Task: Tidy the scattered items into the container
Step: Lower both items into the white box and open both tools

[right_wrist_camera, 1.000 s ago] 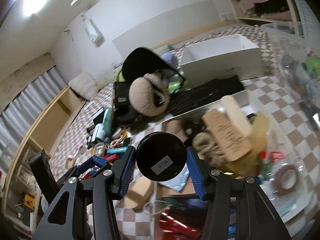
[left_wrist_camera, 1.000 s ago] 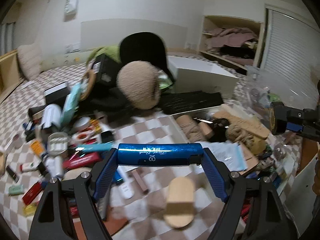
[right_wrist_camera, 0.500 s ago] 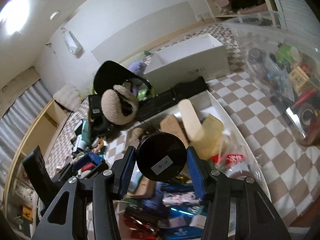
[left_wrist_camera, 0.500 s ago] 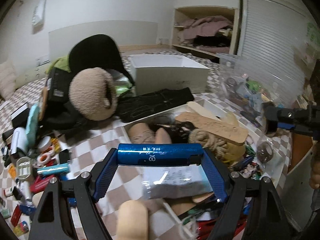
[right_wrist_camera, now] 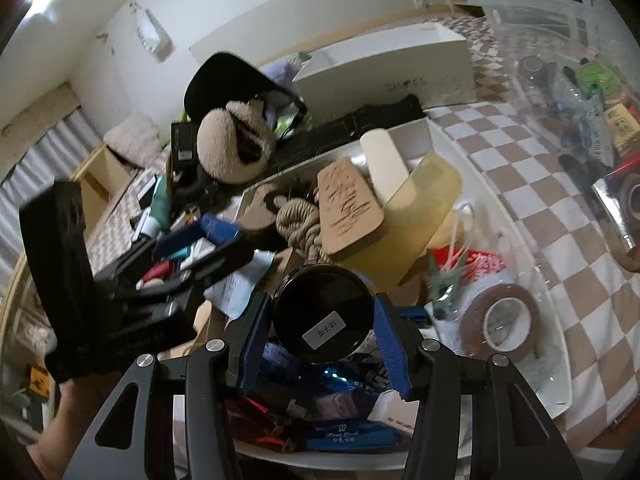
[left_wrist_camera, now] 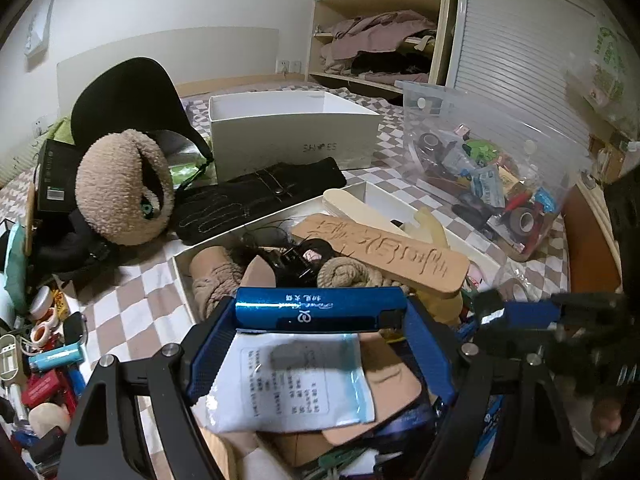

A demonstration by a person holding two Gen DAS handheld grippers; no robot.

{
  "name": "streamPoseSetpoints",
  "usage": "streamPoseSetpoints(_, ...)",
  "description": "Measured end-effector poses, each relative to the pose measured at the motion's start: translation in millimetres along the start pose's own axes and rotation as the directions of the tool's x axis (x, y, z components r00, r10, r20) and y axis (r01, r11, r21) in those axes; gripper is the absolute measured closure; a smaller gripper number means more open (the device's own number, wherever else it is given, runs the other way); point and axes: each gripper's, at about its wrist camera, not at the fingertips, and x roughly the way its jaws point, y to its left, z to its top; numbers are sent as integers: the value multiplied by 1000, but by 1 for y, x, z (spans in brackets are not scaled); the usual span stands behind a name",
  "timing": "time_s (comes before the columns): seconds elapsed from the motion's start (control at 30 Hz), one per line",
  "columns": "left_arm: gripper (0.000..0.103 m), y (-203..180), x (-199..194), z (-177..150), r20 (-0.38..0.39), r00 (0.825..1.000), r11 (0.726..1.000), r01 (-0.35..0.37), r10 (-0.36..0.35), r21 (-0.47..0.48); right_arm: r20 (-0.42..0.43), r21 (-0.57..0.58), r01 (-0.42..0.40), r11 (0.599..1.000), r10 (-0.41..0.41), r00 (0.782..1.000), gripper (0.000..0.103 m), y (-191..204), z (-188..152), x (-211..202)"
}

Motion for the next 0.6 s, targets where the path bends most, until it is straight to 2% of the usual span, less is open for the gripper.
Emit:
streamPoseSetpoints(0.4,21,-16,30,4,-52,997,999,49,-48,18,11,13,97,995,-97,995,51,-15,-3,-2)
streamPoseSetpoints(0.6,21,-23,40,1,-86,995,998,62,-59,29,10,21,114,993,-114,993,51,-21,-3,-2)
